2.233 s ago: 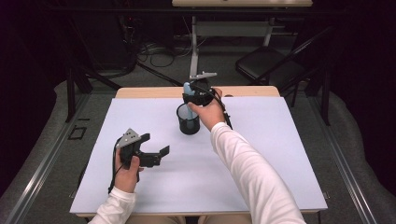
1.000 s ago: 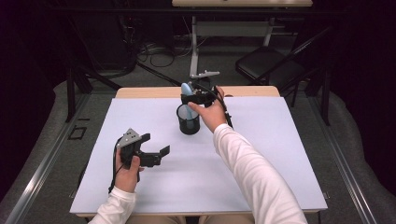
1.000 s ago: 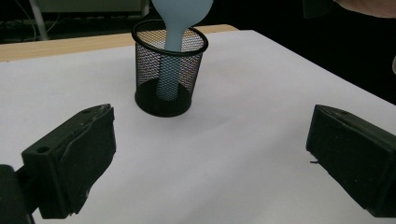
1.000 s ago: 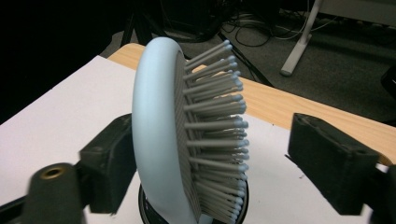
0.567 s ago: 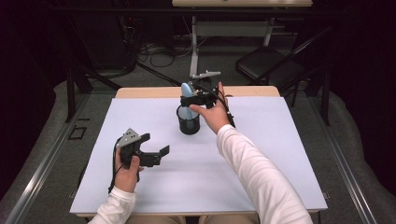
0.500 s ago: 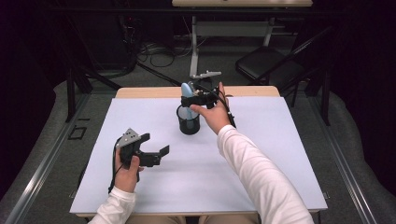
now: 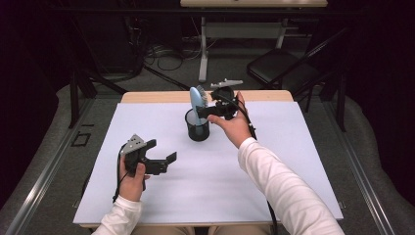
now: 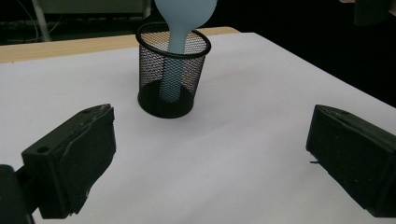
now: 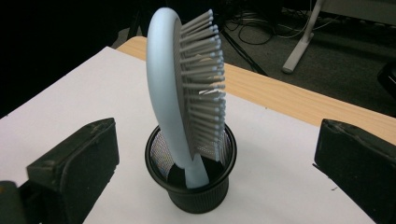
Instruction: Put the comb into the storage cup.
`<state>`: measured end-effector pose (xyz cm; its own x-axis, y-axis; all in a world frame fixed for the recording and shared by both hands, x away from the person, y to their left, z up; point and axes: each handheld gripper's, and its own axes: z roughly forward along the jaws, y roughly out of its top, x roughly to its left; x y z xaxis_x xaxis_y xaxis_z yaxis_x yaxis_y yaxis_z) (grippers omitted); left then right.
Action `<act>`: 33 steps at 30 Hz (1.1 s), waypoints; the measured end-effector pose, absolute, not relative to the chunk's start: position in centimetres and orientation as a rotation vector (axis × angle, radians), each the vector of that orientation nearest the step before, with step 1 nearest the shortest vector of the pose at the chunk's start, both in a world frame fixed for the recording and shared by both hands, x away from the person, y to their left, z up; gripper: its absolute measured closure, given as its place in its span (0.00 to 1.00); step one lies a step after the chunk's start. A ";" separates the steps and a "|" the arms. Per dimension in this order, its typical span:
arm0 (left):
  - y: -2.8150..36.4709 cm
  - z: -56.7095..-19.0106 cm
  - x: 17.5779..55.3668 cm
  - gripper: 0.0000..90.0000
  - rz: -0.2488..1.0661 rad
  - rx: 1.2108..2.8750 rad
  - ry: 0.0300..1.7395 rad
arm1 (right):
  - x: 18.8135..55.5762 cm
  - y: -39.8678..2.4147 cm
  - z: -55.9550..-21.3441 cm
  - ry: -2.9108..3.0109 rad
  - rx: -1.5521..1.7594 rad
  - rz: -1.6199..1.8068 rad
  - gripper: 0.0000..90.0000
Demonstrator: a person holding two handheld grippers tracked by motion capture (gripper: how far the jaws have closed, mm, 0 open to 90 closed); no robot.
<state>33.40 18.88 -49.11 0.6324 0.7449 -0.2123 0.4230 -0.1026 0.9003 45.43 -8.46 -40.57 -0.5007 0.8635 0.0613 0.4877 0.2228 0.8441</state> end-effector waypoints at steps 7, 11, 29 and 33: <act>19.0 -49.1 33.4 0.02 0.358 1.735 0.957 | 43.7 -10.0 -41.2 2.078 1.236 1.222 0.00; 19.0 -49.2 33.5 0.02 0.355 1.728 0.969 | 42.5 -11.0 -41.8 2.064 1.236 1.236 0.00; 19.9 -49.1 33.6 0.02 0.367 1.713 0.994 | 36.7 -14.9 -45.9 2.045 1.250 1.306 0.00; 20.1 -49.1 33.6 0.02 0.367 1.712 0.993 | 35.6 -15.7 -46.9 2.022 1.274 1.317 0.00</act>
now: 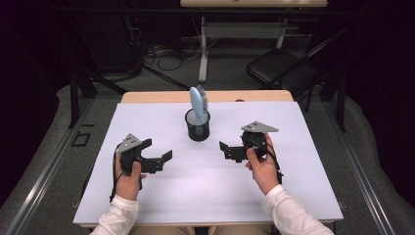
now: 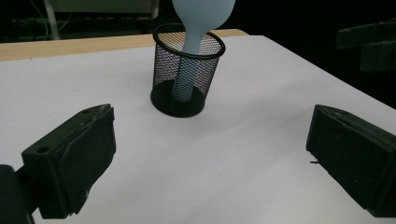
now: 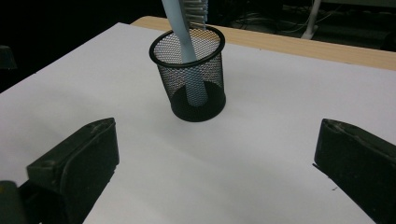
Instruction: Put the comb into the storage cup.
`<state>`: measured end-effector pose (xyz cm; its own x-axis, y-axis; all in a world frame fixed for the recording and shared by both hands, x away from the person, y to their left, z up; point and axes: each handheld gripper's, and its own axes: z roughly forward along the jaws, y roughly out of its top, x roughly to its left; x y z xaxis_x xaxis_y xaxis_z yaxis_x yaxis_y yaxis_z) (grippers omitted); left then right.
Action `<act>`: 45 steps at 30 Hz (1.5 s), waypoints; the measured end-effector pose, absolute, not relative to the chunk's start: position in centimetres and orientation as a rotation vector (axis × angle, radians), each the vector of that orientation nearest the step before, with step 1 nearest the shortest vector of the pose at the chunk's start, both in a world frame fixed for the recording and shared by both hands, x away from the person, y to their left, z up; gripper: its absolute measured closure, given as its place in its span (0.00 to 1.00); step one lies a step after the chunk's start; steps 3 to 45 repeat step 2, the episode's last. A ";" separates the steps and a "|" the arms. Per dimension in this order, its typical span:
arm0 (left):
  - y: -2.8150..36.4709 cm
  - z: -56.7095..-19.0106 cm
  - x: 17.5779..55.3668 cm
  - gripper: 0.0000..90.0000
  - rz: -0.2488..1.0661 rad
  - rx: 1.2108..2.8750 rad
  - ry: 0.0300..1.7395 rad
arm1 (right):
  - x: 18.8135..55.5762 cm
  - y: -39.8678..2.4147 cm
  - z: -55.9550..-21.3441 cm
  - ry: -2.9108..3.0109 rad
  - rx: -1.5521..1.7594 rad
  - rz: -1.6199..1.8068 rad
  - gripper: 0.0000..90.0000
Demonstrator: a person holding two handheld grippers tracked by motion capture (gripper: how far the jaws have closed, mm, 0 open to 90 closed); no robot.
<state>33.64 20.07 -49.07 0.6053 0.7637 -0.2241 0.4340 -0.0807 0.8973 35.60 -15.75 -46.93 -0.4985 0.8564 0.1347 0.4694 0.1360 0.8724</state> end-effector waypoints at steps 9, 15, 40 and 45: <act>20.1 -49.1 33.7 0.02 0.368 1.707 0.995 | 35.1 -16.1 -47.4 2.015 1.290 1.323 0.00; 20.1 -49.1 33.7 0.02 0.368 1.707 0.995 | 35.1 -16.1 -47.4 2.015 1.290 1.323 0.00; 20.1 -49.1 33.7 0.02 0.368 1.707 0.995 | 35.1 -16.1 -47.4 2.015 1.290 1.323 0.00; 20.1 -49.1 33.7 0.02 0.368 1.707 0.995 | 35.1 -16.1 -47.4 2.015 1.290 1.323 0.00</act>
